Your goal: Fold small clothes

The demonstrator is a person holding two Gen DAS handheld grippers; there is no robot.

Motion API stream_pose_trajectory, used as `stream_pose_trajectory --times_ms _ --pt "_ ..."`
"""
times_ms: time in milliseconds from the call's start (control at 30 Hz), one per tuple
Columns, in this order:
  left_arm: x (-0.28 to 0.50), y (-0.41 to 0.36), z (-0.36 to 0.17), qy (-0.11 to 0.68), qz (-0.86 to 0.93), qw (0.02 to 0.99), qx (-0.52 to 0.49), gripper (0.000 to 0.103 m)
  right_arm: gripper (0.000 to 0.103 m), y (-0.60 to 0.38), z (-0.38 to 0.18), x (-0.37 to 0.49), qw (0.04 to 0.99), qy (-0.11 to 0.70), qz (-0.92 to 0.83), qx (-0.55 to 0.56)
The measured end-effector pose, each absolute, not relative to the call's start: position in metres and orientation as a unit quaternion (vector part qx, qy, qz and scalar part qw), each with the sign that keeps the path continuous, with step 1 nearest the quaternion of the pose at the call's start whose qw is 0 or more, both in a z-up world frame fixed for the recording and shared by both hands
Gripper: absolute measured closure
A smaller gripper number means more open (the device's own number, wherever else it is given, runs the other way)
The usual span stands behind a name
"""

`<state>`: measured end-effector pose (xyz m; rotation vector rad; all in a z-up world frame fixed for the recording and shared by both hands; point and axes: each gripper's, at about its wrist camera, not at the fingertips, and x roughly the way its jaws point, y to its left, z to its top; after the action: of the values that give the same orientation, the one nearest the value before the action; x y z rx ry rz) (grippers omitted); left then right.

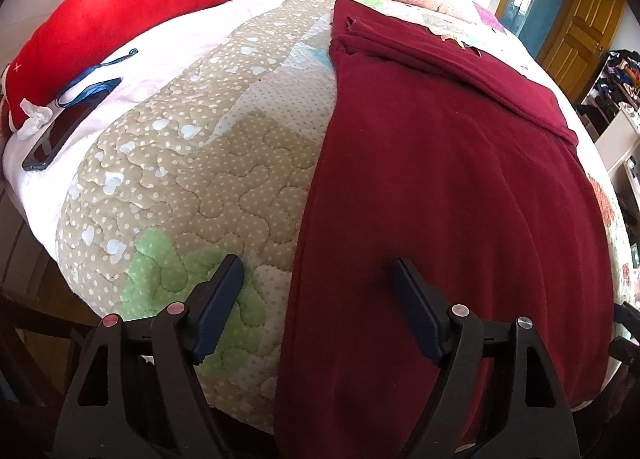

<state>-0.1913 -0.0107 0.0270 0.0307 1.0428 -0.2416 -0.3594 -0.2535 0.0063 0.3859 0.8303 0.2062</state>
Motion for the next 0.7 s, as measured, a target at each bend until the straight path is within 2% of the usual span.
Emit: stream_pose_trajectory --times_ms 133,200,267,333,367,500,700 --pt "-0.188 -0.013 0.027 0.502 -0.113 0.858 0.012 0.025 0.016 -0.252 0.008 -0.358 0.894 0.394 0.101 0.186" --pt "-0.188 -0.014 0.028 0.502 -0.114 0.857 0.015 0.025 0.025 -0.25 0.009 -0.359 0.898 0.394 0.097 0.173" --pt "-0.187 -0.015 0.028 0.502 -0.114 0.857 0.017 0.025 0.063 -0.247 0.01 -0.361 0.902 0.388 0.094 0.162" --pt "-0.187 -0.015 0.028 0.505 -0.114 0.856 0.016 0.025 0.076 -0.247 0.01 -0.361 0.903 0.389 0.094 0.16" --pt "-0.186 -0.014 0.029 0.507 -0.115 0.854 0.014 0.025 0.087 -0.247 0.011 -0.362 0.905 0.388 0.085 0.153" --pt "-0.184 -0.013 0.031 0.508 -0.119 0.853 0.001 0.025 0.09 -0.255 0.023 -0.37 0.915 0.372 0.072 0.141" --pt "-0.184 -0.015 0.038 0.499 -0.128 0.857 0.0 0.025 0.094 -0.259 0.008 -0.372 0.9 0.417 0.046 0.114"
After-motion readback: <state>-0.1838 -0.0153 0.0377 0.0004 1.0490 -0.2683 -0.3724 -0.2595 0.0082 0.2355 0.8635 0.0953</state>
